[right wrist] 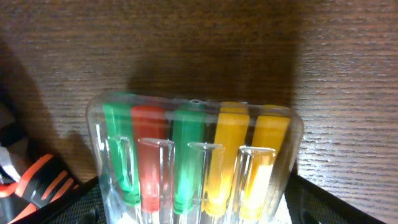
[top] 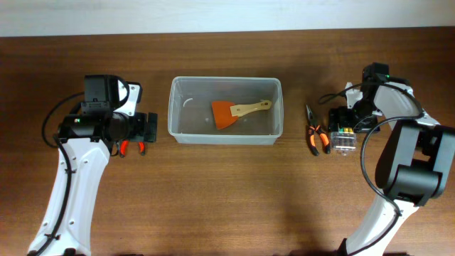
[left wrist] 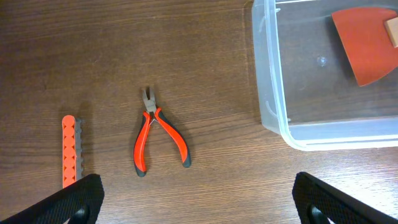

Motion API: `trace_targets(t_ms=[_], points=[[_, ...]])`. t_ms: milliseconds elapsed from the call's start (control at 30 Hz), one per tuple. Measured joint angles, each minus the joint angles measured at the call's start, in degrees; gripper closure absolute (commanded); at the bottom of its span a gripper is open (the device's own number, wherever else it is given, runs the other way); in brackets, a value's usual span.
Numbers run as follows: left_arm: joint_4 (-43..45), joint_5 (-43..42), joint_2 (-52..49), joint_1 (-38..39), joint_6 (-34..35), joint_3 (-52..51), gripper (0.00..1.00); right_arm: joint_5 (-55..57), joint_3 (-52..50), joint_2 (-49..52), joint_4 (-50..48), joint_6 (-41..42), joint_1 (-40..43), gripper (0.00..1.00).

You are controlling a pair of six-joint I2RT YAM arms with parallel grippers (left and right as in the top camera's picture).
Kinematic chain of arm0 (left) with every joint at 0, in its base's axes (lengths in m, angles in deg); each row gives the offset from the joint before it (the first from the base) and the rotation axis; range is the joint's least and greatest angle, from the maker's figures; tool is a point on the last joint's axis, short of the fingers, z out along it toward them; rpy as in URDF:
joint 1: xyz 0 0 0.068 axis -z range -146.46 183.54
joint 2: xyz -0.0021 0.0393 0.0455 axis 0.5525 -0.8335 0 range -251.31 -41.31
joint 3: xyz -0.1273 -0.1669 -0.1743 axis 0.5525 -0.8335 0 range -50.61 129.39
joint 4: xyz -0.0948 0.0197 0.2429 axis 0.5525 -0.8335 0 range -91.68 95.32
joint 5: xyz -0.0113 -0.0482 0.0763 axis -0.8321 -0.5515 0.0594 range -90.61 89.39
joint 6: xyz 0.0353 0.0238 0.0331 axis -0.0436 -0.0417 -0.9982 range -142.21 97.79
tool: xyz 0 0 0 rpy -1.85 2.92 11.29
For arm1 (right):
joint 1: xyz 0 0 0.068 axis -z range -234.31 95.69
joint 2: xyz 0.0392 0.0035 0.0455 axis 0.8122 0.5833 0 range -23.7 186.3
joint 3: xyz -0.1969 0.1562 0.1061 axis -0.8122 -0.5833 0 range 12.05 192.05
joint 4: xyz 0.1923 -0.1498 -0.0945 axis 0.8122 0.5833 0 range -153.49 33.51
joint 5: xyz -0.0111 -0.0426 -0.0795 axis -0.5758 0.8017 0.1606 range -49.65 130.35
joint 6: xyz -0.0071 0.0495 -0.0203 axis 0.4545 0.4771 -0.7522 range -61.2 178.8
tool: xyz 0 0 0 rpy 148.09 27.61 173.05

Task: Pack container
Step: 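Grasp the screwdriver case with the right gripper and lift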

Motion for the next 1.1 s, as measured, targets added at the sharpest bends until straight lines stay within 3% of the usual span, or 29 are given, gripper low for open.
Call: trace_targets(t_ms=[500,733,867,1100], points=[[0.0,0.0,0.0,0.0,0.0,0.0,0.01,3.7,-0.4,0.0,0.2,2.8,-2.5,0.27],[0.0,0.0,0.0,0.0,0.0,0.0,0.01,3.7,-0.2,0.0,0.9,4.0,-3.9,0.44],[0.0,0.0,0.0,0.0,0.0,0.0,0.01,3.4,1.2,0.2,4.3,5.0,-3.8,0.45],[0.0,0.0,0.0,0.0,0.0,0.0,0.01,2.5,14.4,1.6,15.8,5.4,-3.8,0.49]])
